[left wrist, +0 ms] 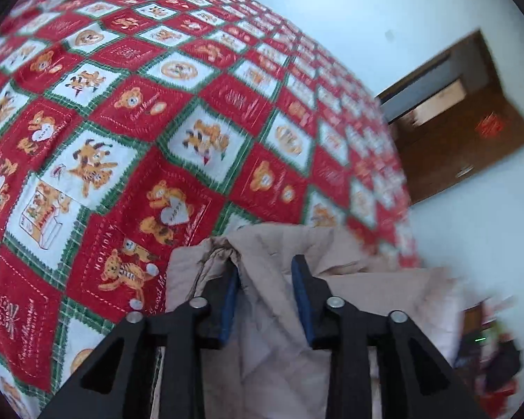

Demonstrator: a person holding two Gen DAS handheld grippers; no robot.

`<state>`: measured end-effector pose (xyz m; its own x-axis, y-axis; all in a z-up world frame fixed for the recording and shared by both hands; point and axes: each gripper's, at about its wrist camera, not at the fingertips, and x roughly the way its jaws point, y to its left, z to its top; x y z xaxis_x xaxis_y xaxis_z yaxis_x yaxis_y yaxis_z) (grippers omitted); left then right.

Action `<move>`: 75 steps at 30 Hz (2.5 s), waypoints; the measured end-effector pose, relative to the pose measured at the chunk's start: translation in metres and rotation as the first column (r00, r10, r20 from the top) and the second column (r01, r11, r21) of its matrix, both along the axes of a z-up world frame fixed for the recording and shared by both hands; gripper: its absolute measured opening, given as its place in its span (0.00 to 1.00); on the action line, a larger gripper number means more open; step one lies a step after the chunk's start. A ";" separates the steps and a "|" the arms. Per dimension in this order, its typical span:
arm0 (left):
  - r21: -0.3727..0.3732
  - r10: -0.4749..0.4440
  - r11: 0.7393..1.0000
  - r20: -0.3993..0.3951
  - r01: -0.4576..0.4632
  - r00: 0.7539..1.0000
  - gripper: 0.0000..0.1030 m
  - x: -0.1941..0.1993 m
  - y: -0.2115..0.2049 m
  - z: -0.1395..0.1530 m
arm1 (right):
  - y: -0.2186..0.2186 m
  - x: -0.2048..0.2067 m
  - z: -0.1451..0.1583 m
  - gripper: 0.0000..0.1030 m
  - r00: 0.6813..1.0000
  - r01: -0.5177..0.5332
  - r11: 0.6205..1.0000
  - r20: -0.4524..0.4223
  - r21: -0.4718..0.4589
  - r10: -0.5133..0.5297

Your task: Fold large clothes

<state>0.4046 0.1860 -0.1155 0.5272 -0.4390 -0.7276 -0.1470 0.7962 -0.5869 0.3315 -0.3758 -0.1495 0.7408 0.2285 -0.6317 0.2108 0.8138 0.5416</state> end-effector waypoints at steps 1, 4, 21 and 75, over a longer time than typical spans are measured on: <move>-0.008 0.000 1.000 0.024 0.000 1.000 0.38 -0.005 0.006 0.011 | -0.005 -0.005 0.007 0.58 1.000 -0.013 0.999 0.014 0.048 0.013; 0.204 0.050 0.975 0.165 -0.084 0.985 0.76 -0.029 0.015 0.060 | -0.019 -0.030 0.037 0.83 0.993 -0.012 0.992 0.117 0.125 -0.003; 0.560 -0.310 0.816 0.220 0.141 0.925 0.80 -0.039 -0.214 0.033 | 0.160 -0.013 0.053 0.46 0.953 -0.258 0.901 0.059 -0.349 0.296; 0.561 -0.164 0.827 0.318 -0.046 0.934 0.97 -0.130 -0.093 0.021 | 0.139 -0.074 0.033 0.49 0.982 -0.155 0.899 0.036 -0.410 0.186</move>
<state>0.2743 0.0934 -0.0949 0.7705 -0.0574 -0.6348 0.0342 0.9982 -0.0487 0.2578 -0.2365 -0.1163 0.7605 0.0921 -0.6427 0.0218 0.9857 0.1671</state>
